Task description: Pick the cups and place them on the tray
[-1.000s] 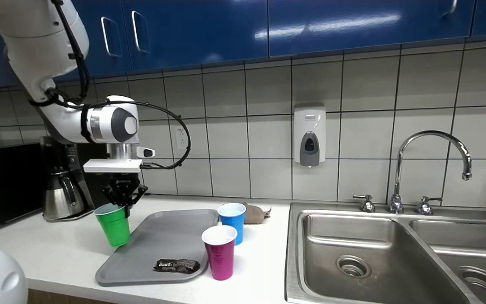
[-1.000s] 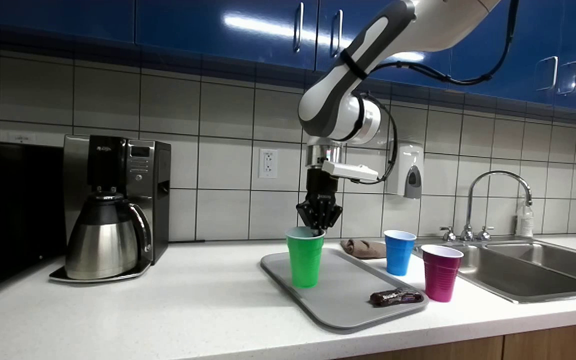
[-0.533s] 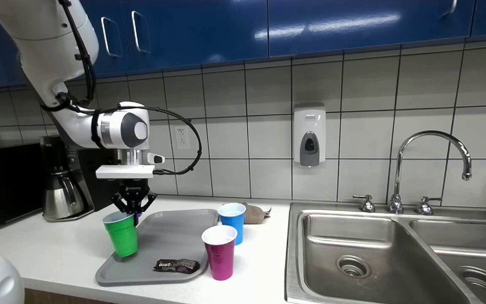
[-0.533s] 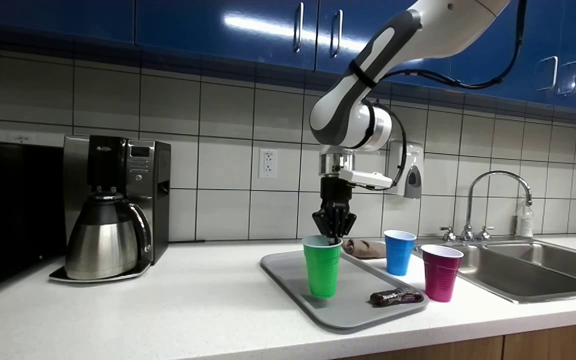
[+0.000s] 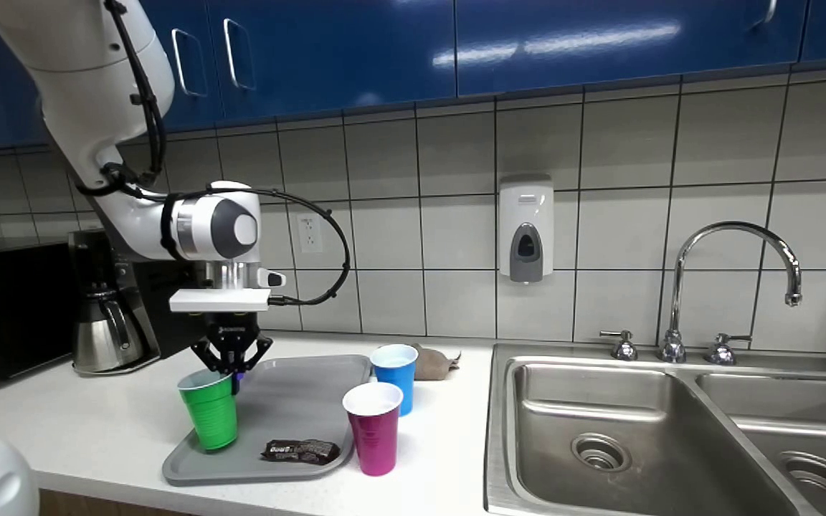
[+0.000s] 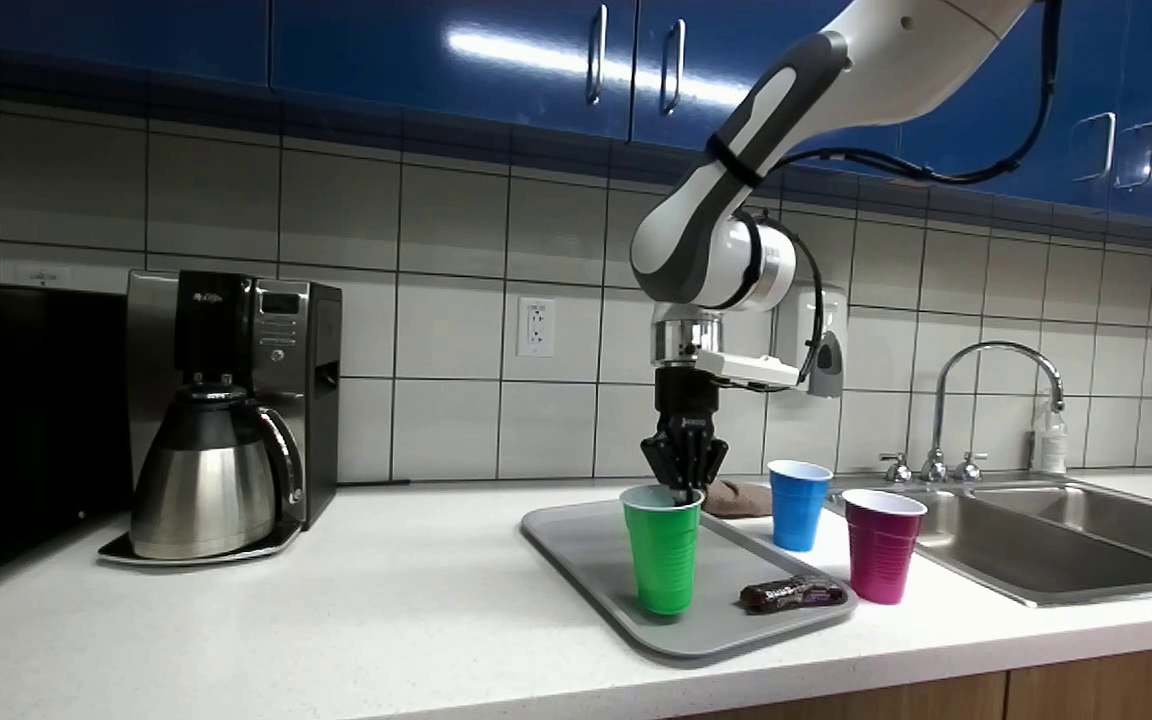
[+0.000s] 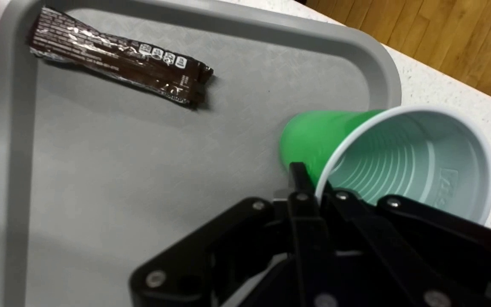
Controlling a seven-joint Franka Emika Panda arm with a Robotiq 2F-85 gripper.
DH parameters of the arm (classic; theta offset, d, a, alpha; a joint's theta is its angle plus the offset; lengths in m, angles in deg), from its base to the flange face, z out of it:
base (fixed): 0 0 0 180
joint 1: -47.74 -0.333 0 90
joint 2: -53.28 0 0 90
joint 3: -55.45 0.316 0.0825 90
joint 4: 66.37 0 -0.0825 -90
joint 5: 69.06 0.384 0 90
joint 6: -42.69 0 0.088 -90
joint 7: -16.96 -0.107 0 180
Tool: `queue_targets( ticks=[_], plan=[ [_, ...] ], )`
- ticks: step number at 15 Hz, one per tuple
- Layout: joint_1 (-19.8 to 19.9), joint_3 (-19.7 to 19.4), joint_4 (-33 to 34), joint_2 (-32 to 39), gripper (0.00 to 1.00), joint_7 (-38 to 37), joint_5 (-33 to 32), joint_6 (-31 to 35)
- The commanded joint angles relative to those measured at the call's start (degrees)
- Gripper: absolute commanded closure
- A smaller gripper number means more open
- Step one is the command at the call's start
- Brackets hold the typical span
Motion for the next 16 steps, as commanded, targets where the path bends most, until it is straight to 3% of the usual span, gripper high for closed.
queue_targets(
  ticks=[1,7,8,10,16],
  plan=[
    [1.0,0.3,-1.7,-1.7,0.99,2.7,1.5,-0.2],
    [1.1,0.4,-2.2,-1.6,0.99,4.0,1.8,0.4],
    [1.0,0.3,-2.2,-1.6,0.72,4.0,1.7,0.4],
    [1.0,0.3,-2.1,-1.6,0.65,4.1,1.7,0.4],
    [1.0,0.3,-2.2,-2.3,0.19,4.3,1.3,-0.4]
  ],
)
